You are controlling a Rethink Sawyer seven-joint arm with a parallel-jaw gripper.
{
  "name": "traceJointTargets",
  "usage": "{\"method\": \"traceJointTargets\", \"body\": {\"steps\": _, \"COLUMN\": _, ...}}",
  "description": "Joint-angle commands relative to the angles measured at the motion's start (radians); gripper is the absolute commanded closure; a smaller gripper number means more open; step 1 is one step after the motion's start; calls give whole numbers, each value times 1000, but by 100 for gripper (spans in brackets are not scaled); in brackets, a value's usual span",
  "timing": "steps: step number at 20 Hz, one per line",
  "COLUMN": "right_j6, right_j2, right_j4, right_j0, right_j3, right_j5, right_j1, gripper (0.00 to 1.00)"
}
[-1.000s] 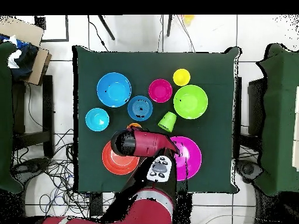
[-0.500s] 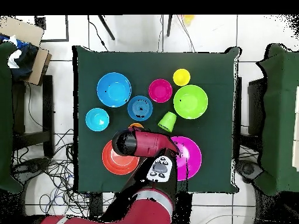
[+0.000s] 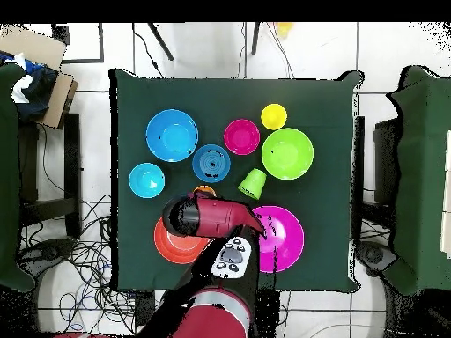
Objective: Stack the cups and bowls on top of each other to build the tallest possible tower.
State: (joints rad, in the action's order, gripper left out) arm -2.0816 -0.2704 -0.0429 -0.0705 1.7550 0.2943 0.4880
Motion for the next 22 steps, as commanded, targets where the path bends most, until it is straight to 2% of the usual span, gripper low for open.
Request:
{"method": "traceJointTargets", "body": {"steps": 1, "right_j6": -157, "right_j2": 50, "right_j4": -47, "right_j0": -19, "right_j3": -14, "right_j5": 67, "right_j1": 48, "gripper": 0}}
{"method": "traceJointTargets", "body": {"steps": 12, "right_j6": -152, "right_j2": 23, "right_j4": -63, "right_j0": -50, "right_j3": 14, "right_j5": 123, "right_j1": 100, "gripper": 0}}
{"method": "traceJointTargets", "body": {"steps": 17, "right_j6": -145, "right_j2": 28, "right_j4": -56, "right_j0": -44, "right_j3": 48, "right_j5": 100, "right_j1": 118, "gripper": 0}}
{"method": "traceJointTargets", "body": {"steps": 22, "right_j6": -142, "right_j2": 44, "right_j4": -40, "right_j0": -22, "right_j3": 82, "right_j5": 15, "right_j1": 98, "gripper": 0}}
